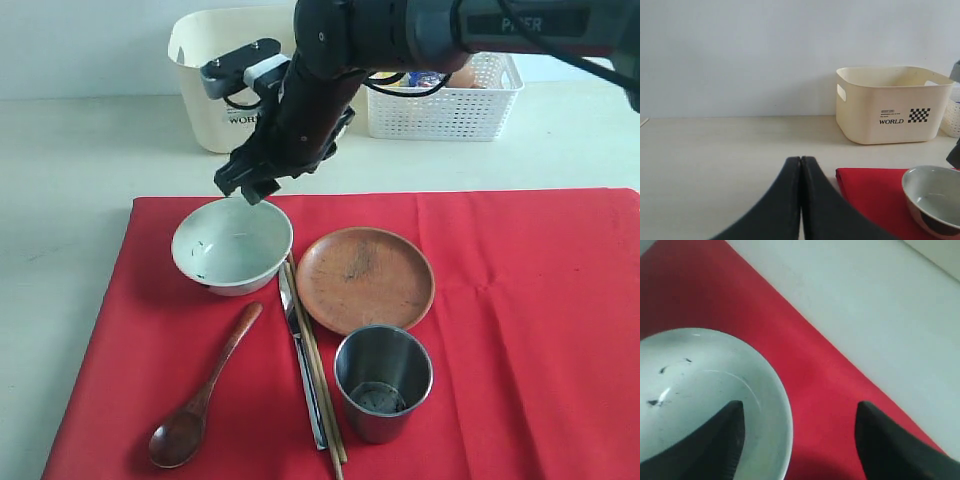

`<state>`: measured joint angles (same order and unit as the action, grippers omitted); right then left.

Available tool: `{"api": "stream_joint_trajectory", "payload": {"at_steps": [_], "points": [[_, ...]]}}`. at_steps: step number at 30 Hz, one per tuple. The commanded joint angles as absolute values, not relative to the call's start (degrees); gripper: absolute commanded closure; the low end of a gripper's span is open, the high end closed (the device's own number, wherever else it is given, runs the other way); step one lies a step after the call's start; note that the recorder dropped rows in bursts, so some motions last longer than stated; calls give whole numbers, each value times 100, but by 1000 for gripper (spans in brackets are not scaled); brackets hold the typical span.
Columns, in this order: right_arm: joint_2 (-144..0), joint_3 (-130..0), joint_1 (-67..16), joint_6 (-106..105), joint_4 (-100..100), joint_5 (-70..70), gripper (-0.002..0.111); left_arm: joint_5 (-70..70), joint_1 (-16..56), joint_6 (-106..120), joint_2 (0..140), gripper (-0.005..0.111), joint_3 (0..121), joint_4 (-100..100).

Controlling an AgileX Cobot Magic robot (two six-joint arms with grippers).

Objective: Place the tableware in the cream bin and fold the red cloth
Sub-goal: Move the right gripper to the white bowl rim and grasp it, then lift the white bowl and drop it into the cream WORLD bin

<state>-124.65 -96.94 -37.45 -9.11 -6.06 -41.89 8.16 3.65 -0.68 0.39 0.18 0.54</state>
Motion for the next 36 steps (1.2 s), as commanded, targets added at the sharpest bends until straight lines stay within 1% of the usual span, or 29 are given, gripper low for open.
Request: {"api": "stream_joint_trajectory", "payload": {"at_steps": [1, 9, 12, 15, 16, 18, 19, 22, 23, 36], "points": [[-12651, -9702, -3759, -890, -448, -4113, 46, 804, 411, -83, 0, 106, 0, 124], [-12982, -9702, -3801, -901, -448, -4020, 46, 804, 411, -83, 0, 106, 0, 124], [-13006, -9702, -3801, -901, -448, -3993, 49, 804, 411, -83, 0, 106, 0, 124], [-13006, -9702, -3801, -901, -448, -3884, 61, 804, 411, -83, 0, 106, 0, 124], [-12995, -9702, -3801, -901, -448, -3847, 69, 804, 411, -83, 0, 106, 0, 124], [-12995, -9702, -3801, -889, -448, -3825, 80, 804, 411, -83, 0, 106, 0, 124], [-12995, -9702, -3801, -873, -448, -3815, 89, 804, 411, -83, 0, 106, 0, 124], [-12979, -9702, -3801, -803, -448, -3826, 106, 804, 411, -83, 0, 106, 0, 124], [-12949, -9702, -3801, -709, -448, -3835, 108, 804, 411, -83, 0, 106, 0, 124], [-11724, -9702, -3669, -684, -366, -3638, 108, 804, 411, -83, 0, 106, 0, 124]]}}
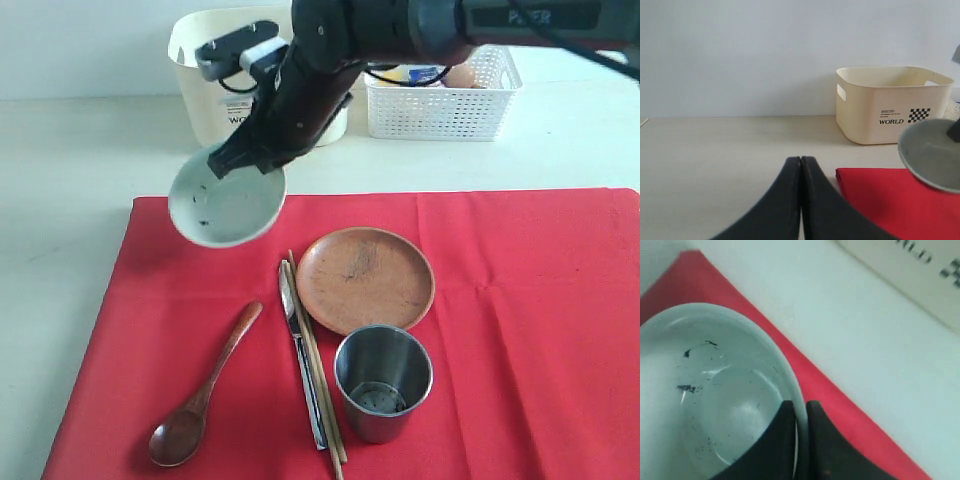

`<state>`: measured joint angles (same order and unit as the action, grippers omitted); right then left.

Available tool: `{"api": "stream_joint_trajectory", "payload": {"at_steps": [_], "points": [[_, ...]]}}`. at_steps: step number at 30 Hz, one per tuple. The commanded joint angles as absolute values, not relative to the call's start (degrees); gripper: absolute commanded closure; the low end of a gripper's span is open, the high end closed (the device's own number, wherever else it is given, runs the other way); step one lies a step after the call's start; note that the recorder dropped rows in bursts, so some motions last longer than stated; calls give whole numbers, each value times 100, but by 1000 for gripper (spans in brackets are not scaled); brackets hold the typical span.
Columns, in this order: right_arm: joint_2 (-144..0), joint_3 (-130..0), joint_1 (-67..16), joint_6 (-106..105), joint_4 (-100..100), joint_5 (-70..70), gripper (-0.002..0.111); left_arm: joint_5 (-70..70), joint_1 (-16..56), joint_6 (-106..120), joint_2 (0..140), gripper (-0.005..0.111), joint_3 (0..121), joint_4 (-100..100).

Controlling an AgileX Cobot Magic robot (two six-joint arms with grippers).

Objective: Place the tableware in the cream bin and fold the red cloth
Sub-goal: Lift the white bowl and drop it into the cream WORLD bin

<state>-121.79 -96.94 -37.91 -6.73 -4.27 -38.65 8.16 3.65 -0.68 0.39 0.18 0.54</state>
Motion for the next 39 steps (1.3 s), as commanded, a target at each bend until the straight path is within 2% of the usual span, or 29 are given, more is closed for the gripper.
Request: {"api": "stream_joint_trajectory", "payload": {"at_steps": [1, 10, 17, 28, 35, 37, 39], "points": [[-11644, -9702, -3609, -684, -366, -3625, 108, 804, 411, -83, 0, 106, 0, 124], [-11341, -9702, -2809, -302, -401, -2827, 108, 804, 411, -83, 0, 106, 0, 124], [-11726, -9702, -2347, 191, -405, -1104, 108, 804, 411, -83, 0, 106, 0, 124], [-12734, -9702, -2254, 453, -426, 1717, 108, 804, 411, -83, 0, 106, 0, 124], [-13123, -9702, -2254, 453, -456, 2274, 108, 804, 411, -83, 0, 106, 0, 124], [-13123, -9702, -2266, 453, -714, 2274, 105, 804, 411, -83, 0, 106, 0, 124], [-13123, -9702, -2266, 453, -738, 2274, 93, 804, 411, -83, 0, 106, 0, 124]]}}
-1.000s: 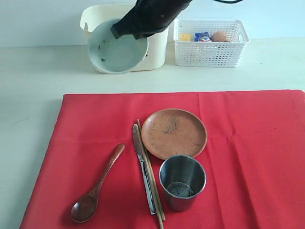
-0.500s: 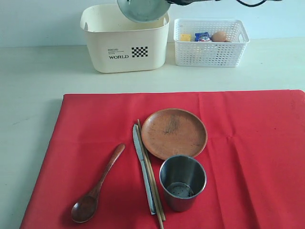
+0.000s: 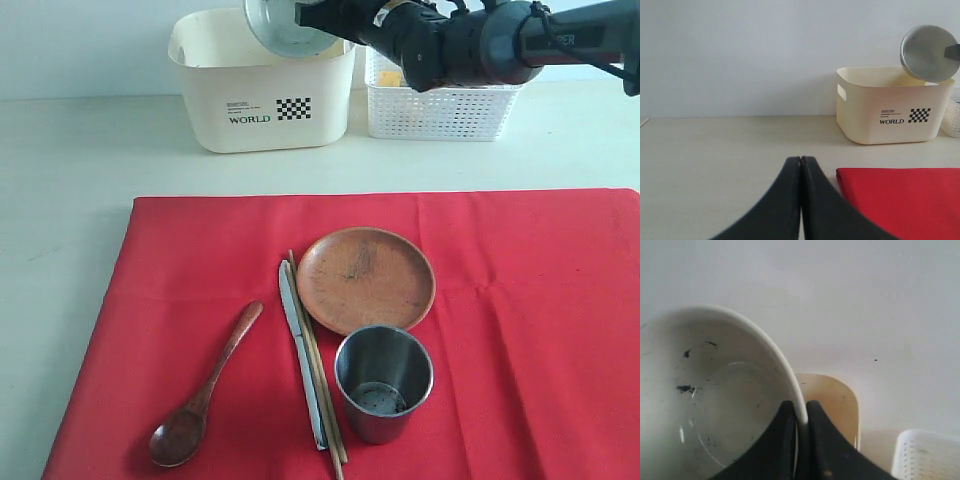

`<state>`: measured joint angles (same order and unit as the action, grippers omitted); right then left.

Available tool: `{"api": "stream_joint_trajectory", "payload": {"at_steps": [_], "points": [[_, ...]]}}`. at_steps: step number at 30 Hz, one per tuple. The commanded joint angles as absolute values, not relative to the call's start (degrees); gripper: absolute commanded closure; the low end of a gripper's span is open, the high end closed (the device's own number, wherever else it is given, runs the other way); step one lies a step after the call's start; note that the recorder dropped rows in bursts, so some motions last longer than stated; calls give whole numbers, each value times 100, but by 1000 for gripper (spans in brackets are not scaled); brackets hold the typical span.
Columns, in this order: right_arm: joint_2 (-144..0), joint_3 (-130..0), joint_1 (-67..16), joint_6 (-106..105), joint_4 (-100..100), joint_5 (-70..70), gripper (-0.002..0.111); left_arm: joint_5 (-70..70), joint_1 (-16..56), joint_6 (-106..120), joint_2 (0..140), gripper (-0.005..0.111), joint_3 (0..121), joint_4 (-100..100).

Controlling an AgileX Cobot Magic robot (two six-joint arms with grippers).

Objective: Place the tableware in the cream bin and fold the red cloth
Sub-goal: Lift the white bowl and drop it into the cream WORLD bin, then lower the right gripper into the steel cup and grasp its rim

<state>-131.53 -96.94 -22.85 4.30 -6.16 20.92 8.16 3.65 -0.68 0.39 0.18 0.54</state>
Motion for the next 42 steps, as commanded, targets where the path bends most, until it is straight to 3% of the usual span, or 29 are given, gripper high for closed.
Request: {"api": "stream_joint_trajectory", "payload": {"at_steps": [1, 3, 6, 9, 17, 20, 25, 27, 36, 42], "points": [[-13123, -9702, -2266, 453, -738, 2274, 83, 804, 411, -83, 0, 106, 0, 124], [-13123, -9702, -2266, 453, -727, 2263, 69, 804, 411, -83, 0, 106, 0, 124], [-13123, -9702, -2266, 453, -663, 2263, 58, 804, 411, -83, 0, 106, 0, 124], [-13101, -9702, -2266, 453, -539, 2224, 54, 804, 411, -83, 0, 106, 0, 124], [-12073, -9702, -2201, -71, -536, -551, 53, 804, 411, -83, 0, 106, 0, 124], [-11623, -9702, -2201, -335, -232, -1738, 60, 804, 411, -83, 0, 106, 0, 124], [-10819, -9603, -2201, -335, 0, -3417, 100, 804, 411, -83, 0, 106, 0, 124], [-10449, -9398, -2201, -294, 0, -3695, 108, 804, 411, -83, 0, 106, 0, 124], [-9418, -8484, -2201, -350, 0, -4182, 108, 804, 411, -83, 0, 106, 0, 124], [-9209, -8305, -2201, -599, 0, -5389, 108, 804, 411, -83, 0, 106, 0, 124]]}}
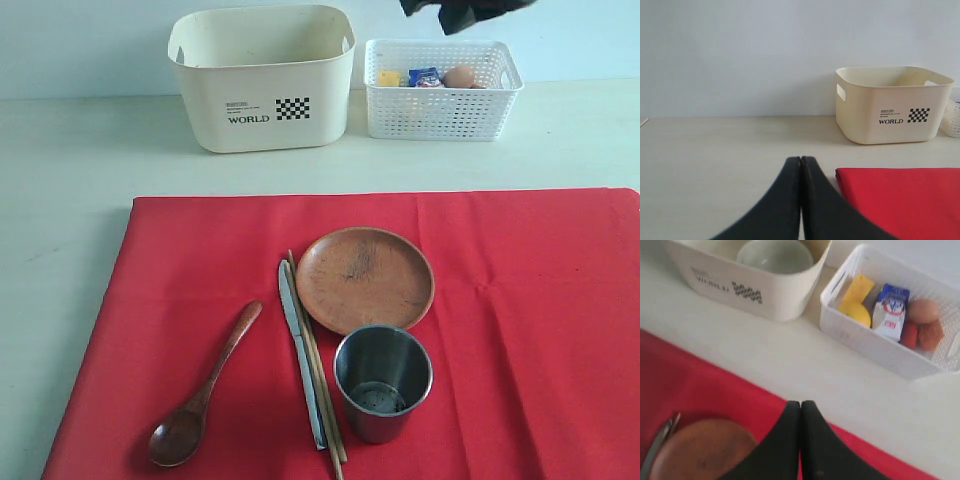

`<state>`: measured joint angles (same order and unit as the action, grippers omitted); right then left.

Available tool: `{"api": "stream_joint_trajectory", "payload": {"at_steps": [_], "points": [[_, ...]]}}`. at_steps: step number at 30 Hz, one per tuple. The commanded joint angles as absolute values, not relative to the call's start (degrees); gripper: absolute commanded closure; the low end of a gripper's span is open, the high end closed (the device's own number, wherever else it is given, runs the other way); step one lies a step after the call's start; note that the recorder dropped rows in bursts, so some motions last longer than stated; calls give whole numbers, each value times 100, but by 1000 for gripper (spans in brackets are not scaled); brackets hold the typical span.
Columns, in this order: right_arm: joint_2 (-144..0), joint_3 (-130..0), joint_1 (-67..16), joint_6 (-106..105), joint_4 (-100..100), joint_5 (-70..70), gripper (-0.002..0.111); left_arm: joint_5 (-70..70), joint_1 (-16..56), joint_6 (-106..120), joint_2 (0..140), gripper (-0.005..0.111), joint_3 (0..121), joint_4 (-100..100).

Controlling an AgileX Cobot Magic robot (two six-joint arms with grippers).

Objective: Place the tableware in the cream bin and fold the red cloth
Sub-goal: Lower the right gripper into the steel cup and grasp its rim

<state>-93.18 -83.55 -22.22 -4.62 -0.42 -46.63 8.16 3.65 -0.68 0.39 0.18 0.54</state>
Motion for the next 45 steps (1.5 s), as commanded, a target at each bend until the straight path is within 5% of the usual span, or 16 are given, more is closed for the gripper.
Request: {"api": "stream_joint_trajectory", "payload": {"at_steps": [1, 13, 45], "points": [[-9209, -8305, -2201, -599, 0, -5598, 108, 804, 411, -83, 0, 106, 0, 124], [-9209, -8069, -2201, -2427, -2802, -6996, 108, 804, 411, -83, 0, 106, 0, 124], [-8201, -6828, -2201, -2264, -2618, -5711, 108, 804, 411, -83, 0, 106, 0, 124]]}}
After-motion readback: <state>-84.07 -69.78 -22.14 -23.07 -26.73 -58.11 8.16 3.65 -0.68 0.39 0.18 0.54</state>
